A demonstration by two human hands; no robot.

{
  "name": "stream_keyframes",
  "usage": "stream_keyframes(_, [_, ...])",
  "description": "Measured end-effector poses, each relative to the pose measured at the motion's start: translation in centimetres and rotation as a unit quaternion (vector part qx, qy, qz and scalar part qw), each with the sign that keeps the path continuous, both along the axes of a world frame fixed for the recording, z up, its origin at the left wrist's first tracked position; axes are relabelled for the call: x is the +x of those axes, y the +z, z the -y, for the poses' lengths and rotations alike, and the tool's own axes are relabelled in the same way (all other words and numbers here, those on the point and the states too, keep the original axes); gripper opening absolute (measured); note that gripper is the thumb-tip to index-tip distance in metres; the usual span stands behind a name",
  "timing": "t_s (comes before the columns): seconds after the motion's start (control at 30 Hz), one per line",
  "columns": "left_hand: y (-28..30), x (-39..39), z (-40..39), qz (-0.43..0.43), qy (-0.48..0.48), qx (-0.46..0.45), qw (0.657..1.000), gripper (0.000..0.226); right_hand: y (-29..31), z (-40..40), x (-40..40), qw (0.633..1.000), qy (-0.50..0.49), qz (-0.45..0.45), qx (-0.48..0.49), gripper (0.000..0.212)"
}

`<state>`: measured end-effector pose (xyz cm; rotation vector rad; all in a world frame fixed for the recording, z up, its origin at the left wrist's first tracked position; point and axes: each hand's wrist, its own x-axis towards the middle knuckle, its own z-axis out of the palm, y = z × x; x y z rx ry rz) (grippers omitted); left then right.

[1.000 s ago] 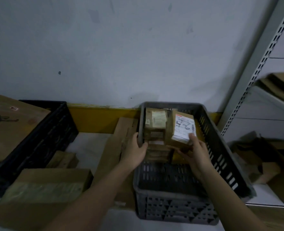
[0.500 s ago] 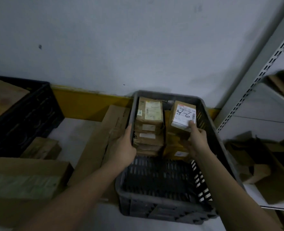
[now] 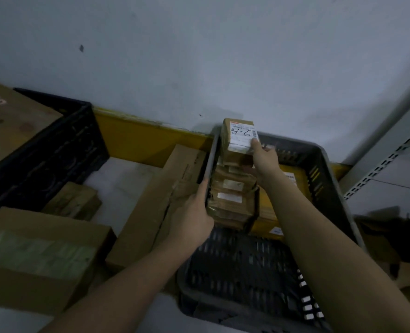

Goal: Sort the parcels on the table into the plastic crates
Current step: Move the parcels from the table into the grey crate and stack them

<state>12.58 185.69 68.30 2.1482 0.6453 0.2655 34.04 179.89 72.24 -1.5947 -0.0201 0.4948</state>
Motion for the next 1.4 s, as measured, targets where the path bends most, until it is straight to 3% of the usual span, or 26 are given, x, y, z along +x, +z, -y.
stream_keyframes(0.13, [0.2, 0.1, 0.1, -0.027, 0.002, -0.01, 1.0, 0.085, -1.4, -1.5, 1.1, 0.998, -0.028, 0.033, -0.037, 0.087])
stream_keyframes(0.3, [0.5, -0.1, 0.2, -0.051, 0.013, 0.015, 0.998, 0.088, -0.5, -2.3, -0.4, 0.964, -0.005, 0.159, -0.213, 0.064])
stream_keyframes(0.6, [0.6, -0.3, 0.3, -0.051, 0.004, 0.035, 0.998, 0.085, -0.2, -0.9, -0.8, 0.972, 0.04, 0.118, -0.198, 0.089])
stream_keyframes(0.77, [0.7, -0.4, 0.3, -0.04, -0.002, 0.042, 0.998, 0.083, 0.3, 1.4, -3.2, 0.959, 0.045, 0.152, -0.234, 0.08])
stream_keyframes(0.9, [0.8, -0.4, 0.4, -0.066, -0.001, 0.063, 0.996, 0.086, 0.7, 2.9, -6.2, 0.943, 0.09, 0.2, -0.25, 0.045])
stream_keyframes(1.1, [1.0, -0.8, 0.4, -0.091, -0.001, 0.103, 0.991, 0.084, 1.4, 3.5, -11.6, 0.909, 0.196, 0.243, -0.277, 0.052])
stream_keyframes(1.27, [1.5, -1.6, -0.2, 0.004, -0.013, -0.04, 0.999, 0.062, 2.7, 2.9, -14.5, 0.897, 0.238, 0.275, -0.25, 0.039])
stream_keyframes(1.4, [2.6, -4.3, -2.9, 0.03, 0.001, -0.04, 0.999, 0.039, 3.4, 1.1, -16.1, 0.877, 0.267, 0.319, -0.241, 0.041])
